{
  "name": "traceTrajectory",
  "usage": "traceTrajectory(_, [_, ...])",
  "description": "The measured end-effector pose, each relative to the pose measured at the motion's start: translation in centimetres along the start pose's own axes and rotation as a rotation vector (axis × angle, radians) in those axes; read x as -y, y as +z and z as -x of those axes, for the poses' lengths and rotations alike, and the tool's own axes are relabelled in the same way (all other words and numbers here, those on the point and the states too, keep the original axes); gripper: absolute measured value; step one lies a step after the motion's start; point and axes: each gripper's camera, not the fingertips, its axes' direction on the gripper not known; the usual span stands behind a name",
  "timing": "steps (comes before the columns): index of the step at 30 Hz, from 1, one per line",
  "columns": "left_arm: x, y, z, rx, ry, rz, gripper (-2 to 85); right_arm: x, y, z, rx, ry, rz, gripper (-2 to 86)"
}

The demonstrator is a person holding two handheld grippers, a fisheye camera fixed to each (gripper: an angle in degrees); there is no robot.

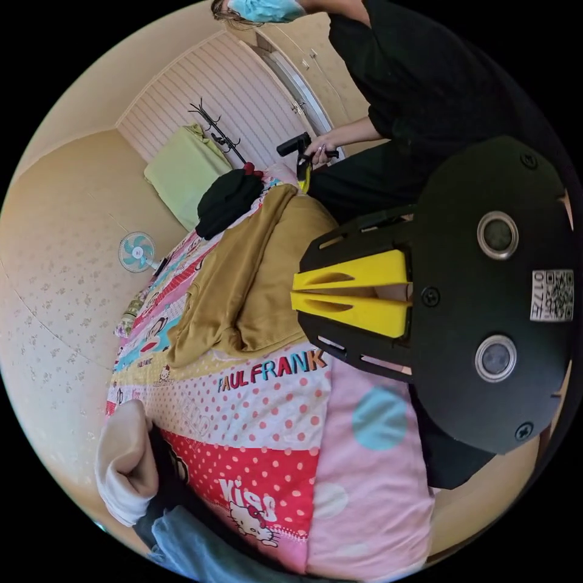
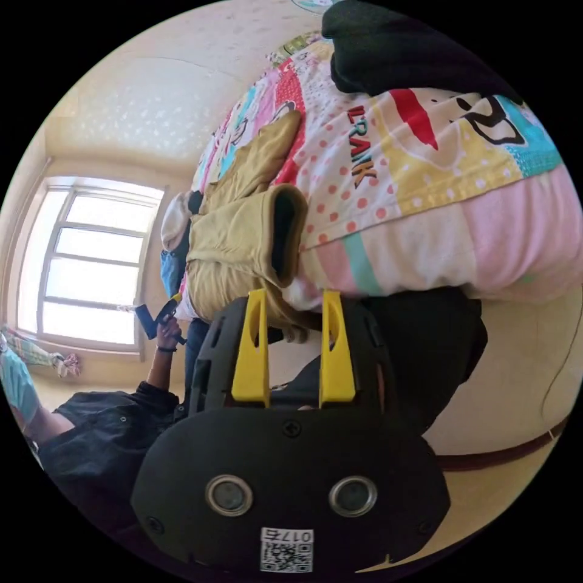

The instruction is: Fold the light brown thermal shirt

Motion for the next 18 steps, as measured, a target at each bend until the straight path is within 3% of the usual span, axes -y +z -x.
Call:
traceTrajectory(4, [0.6,-1.1,-1.1,-0.120,0.009,-0.039,-1.0,0.7,1.1,-2.3,-0.022,0.139,-0.049,13.1])
traceTrajectory(9, [1.6,1.2,-4.1,-0.369,0.061,-0.011,-0.7,-1.1,-1.9,-1.7,0.239,0.206,-0.180,4.2])
traceTrajectory(11, [2.3,2.7,-6.3,-0.419,0.123,0.015,-0.3,1.1,-3.8,2.8,0.498,0.084,-0.231,2.5])
traceTrajectory(15, [5.9,6.8,-9.8,-0.415,0.175,0.057,4.5,9.0,-4.8,17.3,0.578,-0.258,-0.160,1.6])
traceTrajectory(18, [9.9,8.4,-9.7,-0.426,0.102,0.037,5.6,13.7,-4.5,32.4,0.697,-0.588,-0.062,1.4])
